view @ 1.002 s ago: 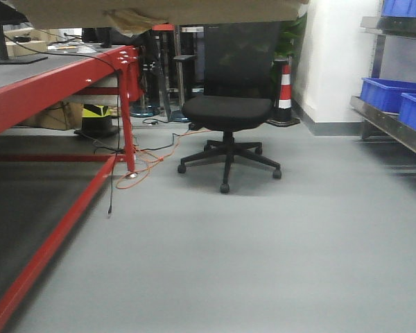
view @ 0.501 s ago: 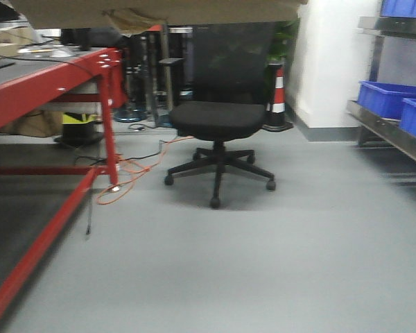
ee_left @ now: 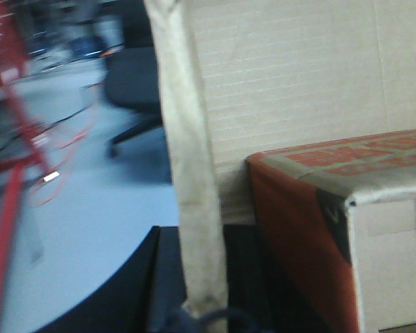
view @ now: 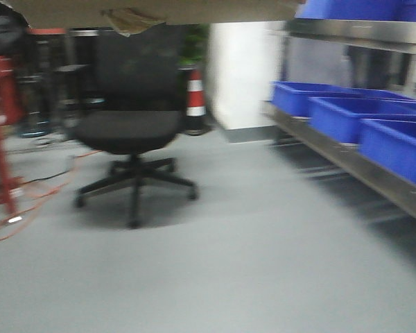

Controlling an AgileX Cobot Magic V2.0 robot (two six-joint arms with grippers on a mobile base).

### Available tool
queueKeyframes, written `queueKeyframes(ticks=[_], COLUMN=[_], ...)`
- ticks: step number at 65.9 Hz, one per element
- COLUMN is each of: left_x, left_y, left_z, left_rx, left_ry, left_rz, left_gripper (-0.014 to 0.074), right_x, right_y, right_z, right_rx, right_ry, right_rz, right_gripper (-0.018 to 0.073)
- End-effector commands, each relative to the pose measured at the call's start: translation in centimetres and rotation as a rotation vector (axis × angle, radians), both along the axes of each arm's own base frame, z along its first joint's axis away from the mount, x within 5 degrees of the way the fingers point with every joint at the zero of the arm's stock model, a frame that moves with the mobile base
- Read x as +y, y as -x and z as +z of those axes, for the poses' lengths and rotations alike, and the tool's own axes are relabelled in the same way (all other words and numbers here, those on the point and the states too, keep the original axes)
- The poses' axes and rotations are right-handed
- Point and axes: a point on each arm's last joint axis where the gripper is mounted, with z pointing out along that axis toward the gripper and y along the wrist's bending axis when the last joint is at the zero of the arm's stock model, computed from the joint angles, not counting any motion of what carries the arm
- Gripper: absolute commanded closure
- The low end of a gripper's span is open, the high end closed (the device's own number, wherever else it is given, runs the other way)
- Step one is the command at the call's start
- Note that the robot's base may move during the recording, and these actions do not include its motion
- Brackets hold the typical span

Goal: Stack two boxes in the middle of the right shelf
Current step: 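Hold the boxes and drive up to the shelf of blue bins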

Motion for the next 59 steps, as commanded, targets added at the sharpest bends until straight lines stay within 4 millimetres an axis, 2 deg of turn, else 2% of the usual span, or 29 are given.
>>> queueKeyframes(ticks=[1, 59], left_x=[-0.36, -0.36], left_y=[0.36, 0.36], left_z=[0.76, 0.76], left_rx=[-0.046, -0.046], left_ry=[0.029, 0.029], left_rz=[-0.042, -0.042], left_gripper=[0.0708, 0.0708], right_x=[0.55, 0.55], right_y=[0.58, 0.58], right_z=[1.91, 1.91], right_rx=[-0.136, -0.136], right_ry=[-0.047, -0.047], right_rz=[0.074, 0.074], right_gripper=[0.0712, 0.0712])
